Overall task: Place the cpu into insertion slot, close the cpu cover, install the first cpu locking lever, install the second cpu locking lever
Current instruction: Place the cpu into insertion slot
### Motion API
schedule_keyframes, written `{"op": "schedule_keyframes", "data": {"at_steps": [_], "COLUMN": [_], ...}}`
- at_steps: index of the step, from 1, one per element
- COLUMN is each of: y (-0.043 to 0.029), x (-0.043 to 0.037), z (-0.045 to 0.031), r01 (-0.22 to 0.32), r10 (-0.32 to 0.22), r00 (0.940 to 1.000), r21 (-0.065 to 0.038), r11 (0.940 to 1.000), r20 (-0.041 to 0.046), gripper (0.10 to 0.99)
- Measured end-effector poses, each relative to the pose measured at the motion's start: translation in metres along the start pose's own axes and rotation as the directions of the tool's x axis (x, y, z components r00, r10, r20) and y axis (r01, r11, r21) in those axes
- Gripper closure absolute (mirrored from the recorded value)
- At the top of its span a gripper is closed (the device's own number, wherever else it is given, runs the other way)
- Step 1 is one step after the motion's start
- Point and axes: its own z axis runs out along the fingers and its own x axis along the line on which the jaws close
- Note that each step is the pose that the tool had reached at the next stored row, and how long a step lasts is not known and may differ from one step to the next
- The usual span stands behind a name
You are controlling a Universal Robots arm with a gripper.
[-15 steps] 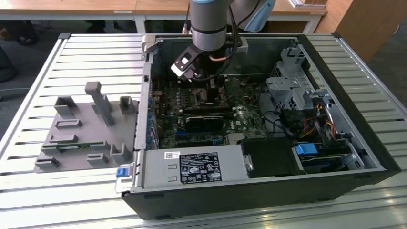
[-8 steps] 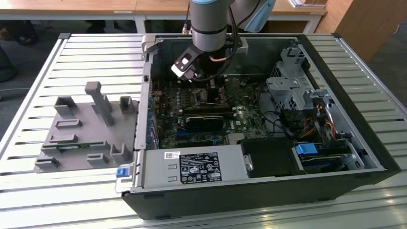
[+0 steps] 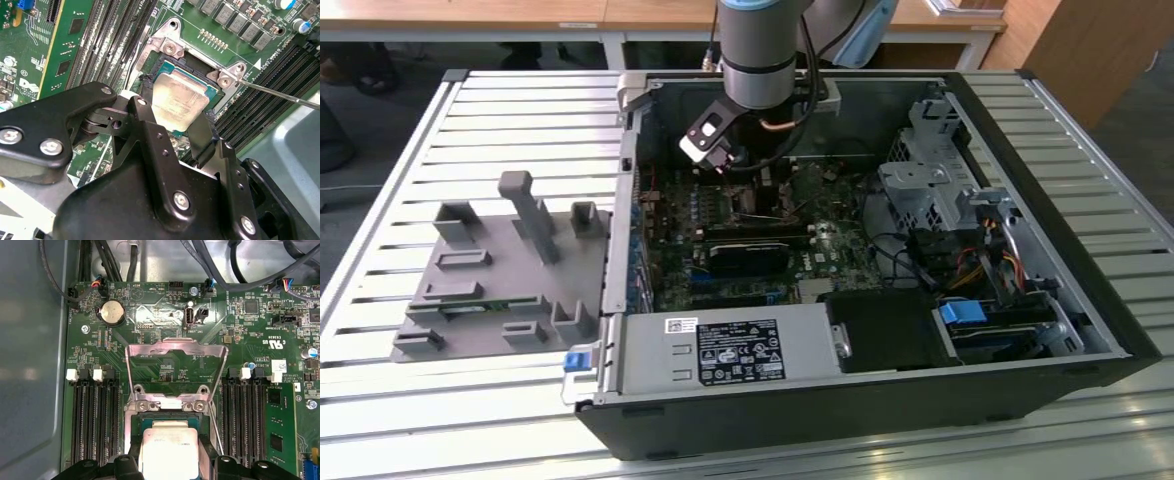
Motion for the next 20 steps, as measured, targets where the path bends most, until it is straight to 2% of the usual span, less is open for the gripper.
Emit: {"op": "schedule_keyframes", "data": {"at_steps": [20], "y": [0.0001], "x": [-0.0003], "z": [0.002], "r01": [0.0], "r10": [0.0], "r00": [1.0], "r21": [0.0], "r11": [1.0], "r20": [0.0], "gripper": [0.557]}}
